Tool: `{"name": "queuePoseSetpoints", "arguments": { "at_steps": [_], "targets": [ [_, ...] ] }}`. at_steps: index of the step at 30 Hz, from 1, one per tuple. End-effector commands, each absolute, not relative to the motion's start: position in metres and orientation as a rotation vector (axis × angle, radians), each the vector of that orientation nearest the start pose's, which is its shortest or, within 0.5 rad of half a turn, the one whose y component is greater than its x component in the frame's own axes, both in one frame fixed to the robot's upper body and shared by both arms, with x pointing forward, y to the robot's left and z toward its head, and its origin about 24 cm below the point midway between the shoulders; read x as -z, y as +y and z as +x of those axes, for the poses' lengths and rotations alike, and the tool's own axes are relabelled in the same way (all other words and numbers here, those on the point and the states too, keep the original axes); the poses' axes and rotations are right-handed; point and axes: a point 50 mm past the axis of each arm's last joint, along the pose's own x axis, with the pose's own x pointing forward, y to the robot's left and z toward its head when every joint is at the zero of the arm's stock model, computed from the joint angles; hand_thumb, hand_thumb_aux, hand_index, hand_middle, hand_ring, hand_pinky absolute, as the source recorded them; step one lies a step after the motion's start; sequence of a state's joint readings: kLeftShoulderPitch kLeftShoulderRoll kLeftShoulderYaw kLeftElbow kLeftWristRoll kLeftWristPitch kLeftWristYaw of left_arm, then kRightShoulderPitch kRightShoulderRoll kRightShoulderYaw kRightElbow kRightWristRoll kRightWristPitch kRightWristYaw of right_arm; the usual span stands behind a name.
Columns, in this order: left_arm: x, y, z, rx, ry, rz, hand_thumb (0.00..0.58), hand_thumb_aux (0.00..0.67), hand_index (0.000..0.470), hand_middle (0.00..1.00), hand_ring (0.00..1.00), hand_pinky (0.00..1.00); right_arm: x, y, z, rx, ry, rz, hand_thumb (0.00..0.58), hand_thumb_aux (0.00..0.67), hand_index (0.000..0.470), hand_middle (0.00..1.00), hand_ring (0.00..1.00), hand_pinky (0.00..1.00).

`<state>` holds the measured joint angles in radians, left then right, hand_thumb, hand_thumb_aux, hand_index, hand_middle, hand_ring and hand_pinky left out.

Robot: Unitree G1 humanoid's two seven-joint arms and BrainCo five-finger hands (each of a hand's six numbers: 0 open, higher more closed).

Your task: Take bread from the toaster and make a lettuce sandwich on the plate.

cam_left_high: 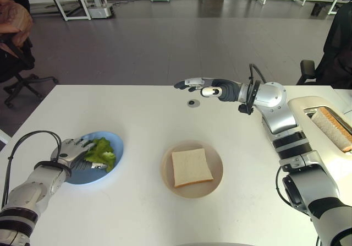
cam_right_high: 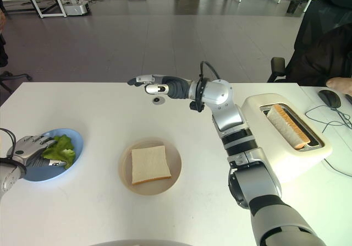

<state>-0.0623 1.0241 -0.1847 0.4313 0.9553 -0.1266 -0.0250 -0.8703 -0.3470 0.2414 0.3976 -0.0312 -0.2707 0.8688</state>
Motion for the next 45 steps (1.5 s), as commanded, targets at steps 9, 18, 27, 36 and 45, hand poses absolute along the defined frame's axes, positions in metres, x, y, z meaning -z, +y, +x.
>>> {"name": "queuePoseSetpoints", "arguments": {
  "at_steps": [9,18,27,36,45],
  "targets": [
    [-0.065,0.336,0.237,0.362,0.381,1.915,0.580,0.670,0.470,0.00,0.00,0.00,-0.199,-0.080,0.343,-1.115,-0.443,-0.783,0.000,0.000,0.000,0.00,0.00,0.00],
    [-0.147,0.306,0.245,0.198,0.135,2.019,0.580,0.670,0.470,0.00,0.00,0.00,-0.199,-0.080,0.346,-1.108,-0.439,-0.793,0.000,0.000,0.000,0.00,0.00,0.00],
    [-0.181,0.240,0.252,0.198,-0.190,2.042,0.580,0.670,0.470,0.00,0.00,0.00,-0.202,-0.084,0.350,-1.069,-0.443,-0.793,0.000,0.000,0.000,0.00,0.00,0.00],
    [-0.147,0.267,0.250,0.280,0.011,2.067,0.580,0.670,0.470,0.00,0.00,0.00,-0.203,-0.083,0.350,-1.066,-0.449,-0.789,0.000,0.000,0.000,0.00,0.00,0.00],
    [-0.113,0.307,0.254,0.305,0.166,2.044,0.458,0.363,0.254,0.00,0.00,0.00,-0.201,-0.082,0.348,-1.075,-0.446,-0.785,0.000,0.000,0.000,0.00,0.00,0.00]
  ]
}}
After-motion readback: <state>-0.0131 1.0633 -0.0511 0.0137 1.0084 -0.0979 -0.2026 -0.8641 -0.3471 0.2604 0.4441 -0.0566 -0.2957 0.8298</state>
